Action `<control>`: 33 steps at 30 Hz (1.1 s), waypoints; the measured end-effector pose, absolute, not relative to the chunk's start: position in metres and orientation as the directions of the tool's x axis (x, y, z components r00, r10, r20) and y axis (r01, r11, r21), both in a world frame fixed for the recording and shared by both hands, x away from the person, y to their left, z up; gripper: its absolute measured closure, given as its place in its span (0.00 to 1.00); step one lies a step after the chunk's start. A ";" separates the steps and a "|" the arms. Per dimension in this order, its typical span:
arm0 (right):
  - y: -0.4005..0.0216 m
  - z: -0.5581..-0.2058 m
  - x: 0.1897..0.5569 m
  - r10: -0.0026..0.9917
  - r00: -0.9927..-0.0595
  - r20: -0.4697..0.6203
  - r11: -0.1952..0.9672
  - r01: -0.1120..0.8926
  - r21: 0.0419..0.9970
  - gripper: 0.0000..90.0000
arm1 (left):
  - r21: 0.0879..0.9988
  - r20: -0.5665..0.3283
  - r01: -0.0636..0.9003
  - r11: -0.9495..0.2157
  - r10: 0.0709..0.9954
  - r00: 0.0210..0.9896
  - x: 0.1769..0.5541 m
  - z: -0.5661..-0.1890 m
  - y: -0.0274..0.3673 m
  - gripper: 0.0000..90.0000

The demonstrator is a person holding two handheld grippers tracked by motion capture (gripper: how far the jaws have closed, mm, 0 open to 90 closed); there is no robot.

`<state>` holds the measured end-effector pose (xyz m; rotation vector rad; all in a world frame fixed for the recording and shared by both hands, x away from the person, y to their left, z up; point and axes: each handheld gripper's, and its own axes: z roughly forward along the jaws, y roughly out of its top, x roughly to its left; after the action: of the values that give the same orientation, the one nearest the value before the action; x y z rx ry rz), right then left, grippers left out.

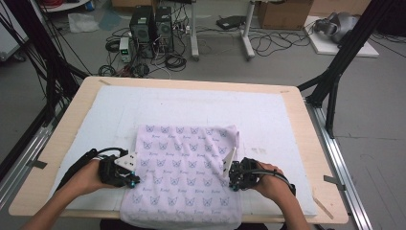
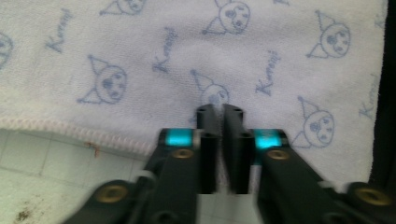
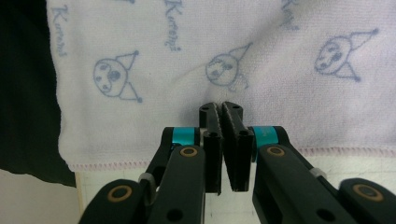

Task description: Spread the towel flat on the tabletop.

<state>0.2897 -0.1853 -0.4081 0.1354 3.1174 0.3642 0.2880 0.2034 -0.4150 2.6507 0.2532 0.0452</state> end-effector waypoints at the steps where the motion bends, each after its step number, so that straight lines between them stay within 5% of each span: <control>1: -0.186 -0.408 0.291 0.086 -0.996 0.007 0.968 0.086 0.237 0.98 | 0.456 -0.008 0.168 -0.874 0.184 0.983 0.287 -0.414 0.203 0.97; 11: -0.209 -0.381 0.280 0.073 -0.995 0.070 0.922 0.094 0.375 0.98 | 0.538 -0.014 0.090 -0.838 0.097 0.995 0.272 -0.379 0.221 0.98; 17: -0.206 -0.371 0.249 -0.153 -0.960 0.233 0.888 -0.030 0.458 0.97 | 0.605 -0.122 -0.006 -0.796 -0.101 0.987 0.232 -0.370 0.232 0.96; 18: -0.206 -0.371 0.242 -0.175 -0.953 0.248 0.884 -0.041 0.466 0.94 | 0.633 -0.128 0.001 -0.774 -0.104 0.986 0.228 -0.368 0.235 0.89; 20: -0.210 -0.369 0.239 -0.170 -0.960 0.221 0.858 -0.034 0.512 0.68 | 0.678 -0.104 0.023 -0.734 -0.065 0.992 0.230 -0.365 0.239 0.54; 25: -0.210 -0.369 0.257 0.052 -0.995 0.088 0.880 0.087 0.466 0.63 | 0.625 -0.018 0.070 -0.778 0.075 0.997 0.251 -0.370 0.232 0.54; 33: -0.185 -0.395 0.285 0.078 -0.997 -0.018 0.956 0.070 0.284 0.65 | 0.501 0.028 0.098 -0.860 0.130 0.991 0.282 -0.401 0.211 0.57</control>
<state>0.2852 -0.1846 -0.3950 0.1165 3.0779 0.4455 0.2824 0.2107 -0.4007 2.6139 0.1603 0.0828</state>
